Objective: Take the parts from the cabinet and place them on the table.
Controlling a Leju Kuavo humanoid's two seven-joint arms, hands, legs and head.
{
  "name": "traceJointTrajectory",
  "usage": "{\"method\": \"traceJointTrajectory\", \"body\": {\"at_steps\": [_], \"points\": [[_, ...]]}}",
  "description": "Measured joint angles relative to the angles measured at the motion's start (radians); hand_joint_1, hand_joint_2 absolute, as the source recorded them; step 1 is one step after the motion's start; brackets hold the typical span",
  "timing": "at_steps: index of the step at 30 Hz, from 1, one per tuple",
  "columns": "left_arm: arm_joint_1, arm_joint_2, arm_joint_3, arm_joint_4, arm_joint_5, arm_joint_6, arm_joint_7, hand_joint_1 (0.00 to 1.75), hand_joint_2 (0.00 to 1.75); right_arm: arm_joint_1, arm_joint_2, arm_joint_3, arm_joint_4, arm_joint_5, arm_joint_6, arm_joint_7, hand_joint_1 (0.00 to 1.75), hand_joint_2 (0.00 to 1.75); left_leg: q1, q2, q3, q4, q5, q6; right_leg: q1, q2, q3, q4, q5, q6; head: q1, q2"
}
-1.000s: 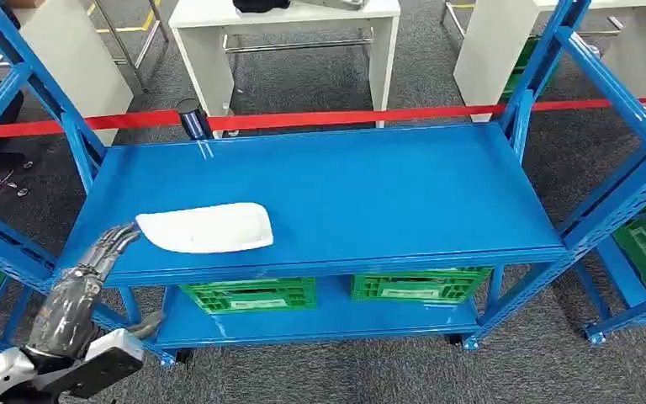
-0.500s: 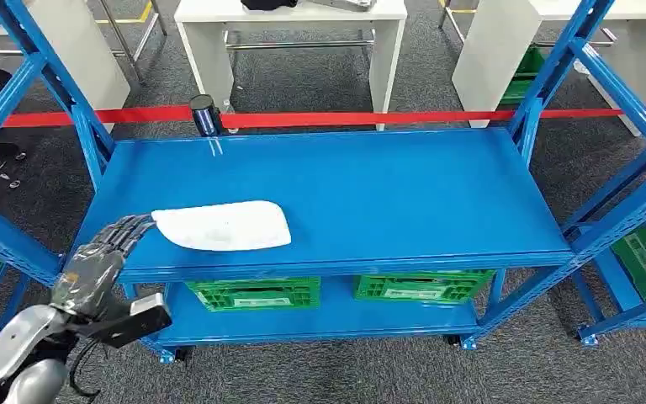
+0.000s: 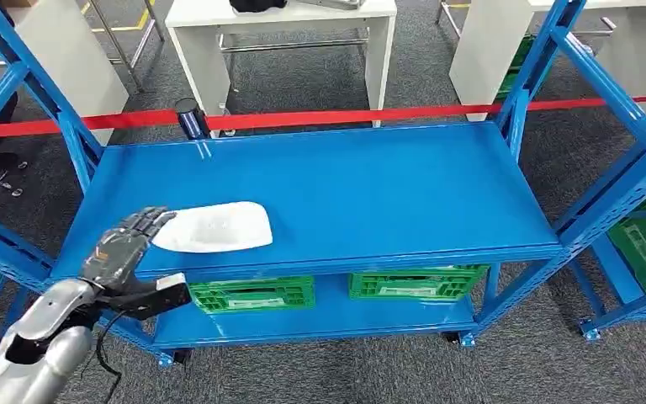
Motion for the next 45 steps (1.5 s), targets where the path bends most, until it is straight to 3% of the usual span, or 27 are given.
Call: {"method": "traceJointTrajectory", "body": {"at_steps": [4,5,7,9,11,12,14,16,17,18,20,21,23,25,26,27,28,30,31,32,34,36,37,40,42,43,45], "points": [[-0.021,-0.002,-0.011,0.024,0.000,0.003,0.000,0.00,1.75,-0.003,0.000,0.000,0.008,0.002,-0.008,-0.001,0.00,0.00,0.000,-0.002,0.113,-0.242,0.128,0.009,0.000,0.004,0.005,-0.001,0.000,0.001,0.000,0.000],[-0.027,-0.002,-0.012,0.029,0.000,0.005,0.000,0.00,1.75,-0.004,0.000,0.000,0.010,0.002,-0.009,-0.002,0.00,0.00,-0.002,-0.005,0.135,-0.285,0.125,0.013,0.001,0.004,0.004,-0.001,0.000,0.002,0.001,0.000],[-0.033,-0.003,-0.016,0.037,0.000,0.006,0.000,0.00,1.75,-0.008,-0.001,0.000,0.013,0.002,-0.009,-0.002,0.00,0.00,-0.009,-0.005,0.138,-0.301,0.116,0.016,0.008,0.005,-0.003,0.002,0.000,0.008,0.000,0.000],[-0.035,-0.003,-0.019,0.047,0.000,0.007,0.000,0.00,1.75,-0.005,-0.004,0.000,0.017,0.002,-0.009,-0.002,0.00,0.00,-0.014,-0.004,0.132,-0.296,0.115,0.023,0.003,0.005,-0.007,-0.003,0.003,0.019,0.000,0.000],[-0.038,-0.006,-0.020,0.055,0.000,0.008,0.000,0.00,1.75,-0.006,-0.004,0.000,0.021,0.003,-0.009,-0.002,0.00,0.00,-0.004,-0.002,0.147,-0.317,0.129,0.042,0.001,0.003,-0.014,0.005,-0.002,0.028,0.001,0.000],[-0.044,-0.009,-0.021,0.059,0.001,0.008,0.000,0.00,1.75,-0.007,-0.007,0.001,0.024,0.003,-0.009,-0.003,0.00,0.00,-0.007,-0.002,0.148,-0.320,0.131,0.046,0.003,0.002,-0.026,0.034,-0.020,0.026,0.002,0.000],[-0.049,-0.017,-0.022,0.076,0.002,0.013,-0.001,0.00,1.75,-0.010,-0.010,0.001,0.030,0.003,-0.009,-0.003,0.00,0.00,-0.010,-0.001,0.146,-0.319,0.132,0.051,0.003,0.002,-0.094,0.175,-0.083,0.013,0.004,0.000],[-0.049,-0.028,-0.026,0.094,0.000,0.021,-0.003,0.00,1.75,-0.009,-0.015,0.001,0.039,0.005,-0.012,-0.005,0.00,0.00,-0.014,-0.002,0.144,-0.318,0.132,0.052,0.004,0.002,-0.166,0.320,-0.122,0.016,0.004,0.000],[-0.050,-0.032,-0.029,0.101,-0.002,0.025,-0.003,0.00,1.75,-0.009,-0.015,0.001,0.043,0.006,-0.013,-0.006,0.00,0.00,-0.014,-0.002,0.145,-0.317,0.132,0.052,0.003,0.002,-0.166,0.314,-0.113,0.022,0.004,0.000],[-0.051,-0.037,-0.031,0.107,-0.010,0.028,-0.003,0.00,1.75,-0.010,-0.017,0.001,0.047,0.006,-0.013,-0.008,0.00,0.00,-0.014,-0.002,0.145,-0.317,0.132,0.052,0.003,0.002,-0.139,0.259,-0.087,0.032,0.004,0.000],[-0.059,-0.049,-0.035,0.117,-0.018,0.032,-0.003,0.00,1.75,-0.011,-0.023,0.002,0.051,0.006,-0.019,-0.010,0.00,0.00,-0.013,-0.004,0.145,-0.312,0.129,0.048,0.002,-0.002,-0.052,0.082,-0.020,0.048,0.004,0.000],[-0.063,-0.057,-0.036,0.121,-0.021,0.035,-0.003,0.00,1.75,-0.012,-0.025,0.002,0.054,0.006,-0.023,-0.011,0.00,0.00,-0.015,-0.005,0.144,-0.305,0.125,0.043,0.002,-0.009,-0.018,0.003,-0.004,0.041,0.005,0.000],[-0.068,-0.064,-0.040,0.124,-0.030,0.040,-0.002,0.00,1.75,-0.016,-0.027,0.002,0.058,0.006,-0.026,-0.014,0.00,0.00,-0.022,-0.005,0.140,-0.300,0.120,0.034,0.007,-0.004,-0.013,0.005,0.001,0.022,0.002,0.000],[-0.074,-0.071,-0.043,0.126,-0.031,0.042,-0.002,0.00,1.75,-0.015,-0.031,0.003,0.061,0.006,-0.027,-0.014,0.00,0.00,-0.019,-0.005,0.140,-0.301,0.122,0.030,0.011,-0.003,-0.014,0.006,0.003,0.014,0.003,0.000],[-0.076,-0.072,-0.043,0.126,-0.031,0.043,-0.002,0.00,1.75,-0.016,-0.030,0.003,0.064,0.006,-0.027,-0.014,0.00,0.00,-0.017,-0.005,0.137,-0.297,0.117,0.026,-0.002,-0.003,-0.011,0.002,0.006,0.007,0.003,0.000],[-0.077,-0.075,-0.043,0.126,-0.031,0.044,-0.002,0.00,1.75,-0.016,-0.032,0.003,0.065,0.006,-0.027,-0.014,0.00,0.00,-0.016,-0.004,0.127,-0.277,0.100,0.020,-0.001,-0.002,-0.010,0.002,0.006,0.003,0.001,0.000],[-0.080,-0.076,-0.043,0.127,-0.031,0.045,-0.002,0.00,1.75,-0.017,-0.033,0.004,0.066,0.006,-0.027,-0.015,0.00,0.00,-0.013,-0.005,0.104,-0.222,0.065,0.013,-0.001,-0.002,-0.009,0.002,0.005,0.000,-0.004,0.000],[-0.082,-0.081,-0.045,0.131,-0.031,0.045,-0.002,0.00,1.75,-0.017,-0.033,0.005,0.068,0.007,-0.026,-0.016,0.00,0.00,-0.007,-0.004,0.024,-0.051,-0.012,0.003,0.001,-0.002,-0.010,0.003,0.005,-0.001,-0.003,0.000],[-0.082,-0.086,-0.047,0.134,-0.032,0.044,-0.002,0.00,1.75,-0.017,-0.033,0.005,0.069,0.008,-0.026,-0.017,0.00,0.00,-0.006,-0.004,-0.008,0.013,-0.031,0.001,0.001,-0.002,-0.011,0.003,0.004,-0.001,-0.003,0.000],[-0.082,-0.091,-0.049,0.137,-0.035,0.043,0.000,0.00,1.75,-0.017,-0.033,0.006,0.069,0.009,-0.026,-0.018,0.00,0.00,-0.005,-0.004,-0.017,0.027,-0.024,0.001,0.002,-0.002,-0.010,0.003,0.004,-0.001,-0.003,0.000],[-0.086,-0.101,-0.054,0.140,-0.042,0.042,0.004,0.00,1.75,-0.019,-0.032,0.008,0.069,0.009,-0.026,-0.019,0.00,0.00,-0.006,-0.004,0.034,-0.082,0.049,0.008,0.004,0.001,-0.007,0.003,0.004,-0.001,-0.003,0.000],[-0.096,-0.112,-0.057,0.144,-0.047,0.040,0.008,0.00,1.75,-0.025,-0.031,0.012,0.069,0.011,-0.026,-0.019,0.00,0.00,-0.012,-0.006,0.126,-0.268,0.130,0.029,0.008,0.004,-0.003,0.002,0.004,0.000,-0.003,0.000],[-0.100,-0.116,-0.058,0.148,-0.048,0.040,0.008,0.00,1.75,-0.028,-0.026,0.016,0.071,0.013,-0.026,-0.019,0.00,0.00,-0.016,-0.004,0.141,-0.294,0.111,0.038,0.011,0.004,-0.007,0.002,0.004,0.002,0.000,0.000],[-0.103,-0.127,-0.058,0.165,-0.048,0.037,0.011,0.00,1.75,-0.033,-0.028,0.021,0.074,0.020,-0.028,-0.019,0.00,0.00,-0.024,-0.004,0.137,-0.299,0.113,0.040,0.007,0.004,-0.010,-0.004,0.009,0.015,-0.003,0.000],[-0.104,-0.136,-0.058,0.169,-0.048,0.037,0.011,0.00,1.75,-0.034,-0.027,0.024,0.074,0.021,-0.030,-0.019,0.00,0.00,-0.013,0.001,0.159,-0.331,0.133,0.050,0.009,0.002,-0.016,0.005,0.002,0.022,-0.002,0.000],[-0.107,-0.141,-0.058,0.174,-0.048,0.037,0.011,0.00,1.75,-0.036,-0.028,0.024,0.074,0.021,-0.030,-0.019,0.00,0.00,-0.013,0.000,0.162,-0.339,0.138,0.057,0.010,0.002,-0.036,0.047,-0.024,0.017,0.001,0.000],[-0.108,-0.148,-0.058,0.183,-0.049,0.035,0.011,0.00,1.75,-0.038,-0.031,0.025,0.074,0.021,-0.031,-0.019,0.00,0.00,-0.014,0.000,0.160,-0.338,0.138,0.058,0.008,0.002,-0.115,0.211,-0.090,0.011,0.002,0.000]]}}
